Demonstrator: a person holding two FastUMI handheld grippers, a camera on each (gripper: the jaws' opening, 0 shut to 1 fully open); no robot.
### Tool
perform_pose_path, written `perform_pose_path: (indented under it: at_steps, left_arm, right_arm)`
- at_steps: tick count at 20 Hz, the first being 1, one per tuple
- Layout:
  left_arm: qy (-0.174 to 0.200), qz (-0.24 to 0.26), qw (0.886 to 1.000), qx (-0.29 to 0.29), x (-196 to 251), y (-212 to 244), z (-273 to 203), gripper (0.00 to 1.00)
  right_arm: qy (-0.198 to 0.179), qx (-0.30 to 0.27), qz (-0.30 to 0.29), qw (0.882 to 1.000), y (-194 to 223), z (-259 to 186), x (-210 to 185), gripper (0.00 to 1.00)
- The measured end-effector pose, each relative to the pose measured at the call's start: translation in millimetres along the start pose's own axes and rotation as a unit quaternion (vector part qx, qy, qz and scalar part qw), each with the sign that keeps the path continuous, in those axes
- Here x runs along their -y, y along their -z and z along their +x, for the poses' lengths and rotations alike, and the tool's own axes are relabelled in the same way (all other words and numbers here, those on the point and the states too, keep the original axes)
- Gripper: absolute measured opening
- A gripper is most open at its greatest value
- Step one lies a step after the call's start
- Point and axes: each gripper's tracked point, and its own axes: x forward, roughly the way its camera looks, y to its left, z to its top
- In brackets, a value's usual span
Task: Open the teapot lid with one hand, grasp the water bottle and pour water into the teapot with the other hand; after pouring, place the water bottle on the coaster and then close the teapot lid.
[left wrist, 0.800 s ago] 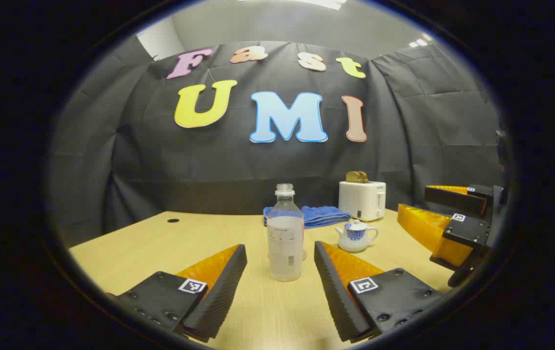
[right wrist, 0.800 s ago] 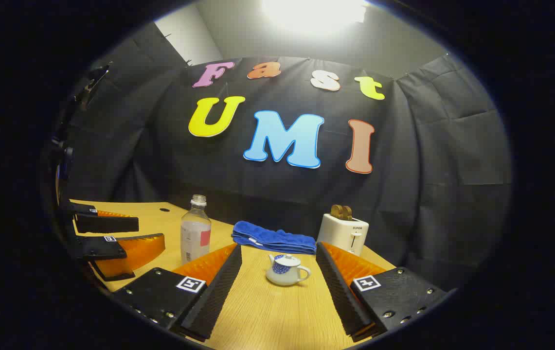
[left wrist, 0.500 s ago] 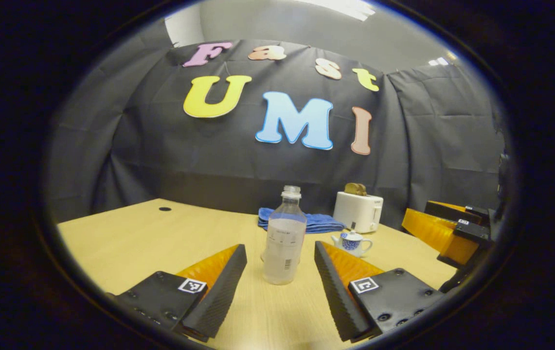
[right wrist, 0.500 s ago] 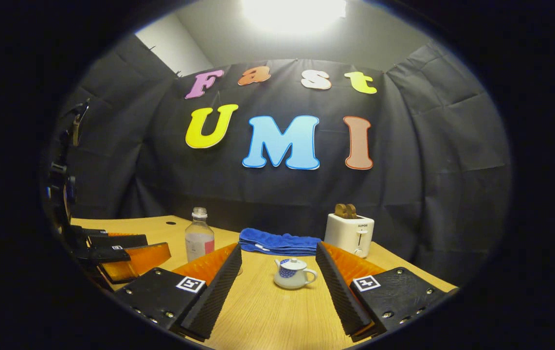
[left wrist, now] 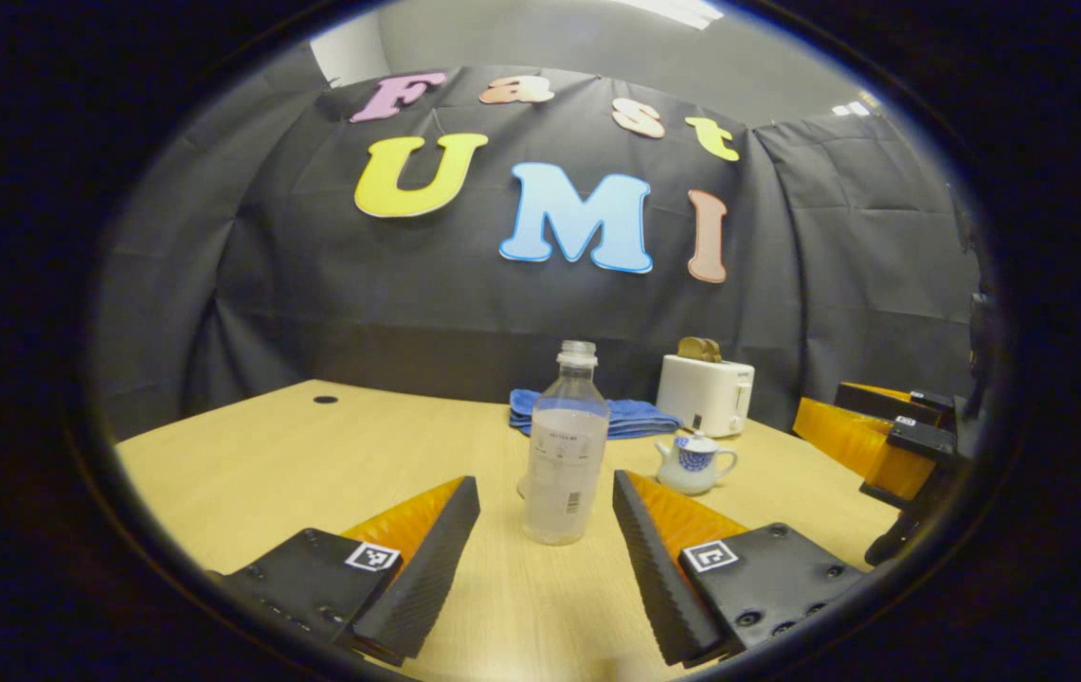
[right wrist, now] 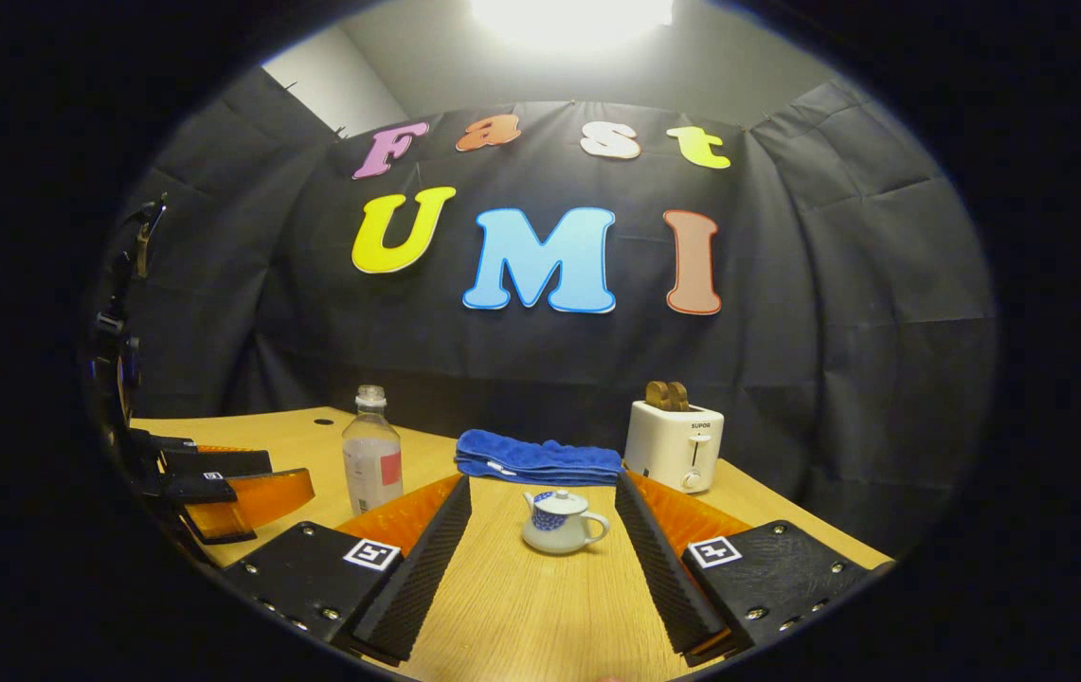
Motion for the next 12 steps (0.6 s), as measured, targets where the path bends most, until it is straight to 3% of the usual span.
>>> perform_pose_path:
  at_steps: [7, 12]
  left_arm:
    - [-0.014, 0.043, 0.999, 0.017, 1, -17, 1, 0.95]
    - [-0.021, 0.06, 0.997, 0.037, 7, -36, 9, 0.99]
  right_arm:
    - [-0.005, -0.041, 0.006, 0.999, 21, 17, -1, 0.95]
    - [-0.003, -0.046, 0.001, 0.999, 13, 37, 4, 0.95]
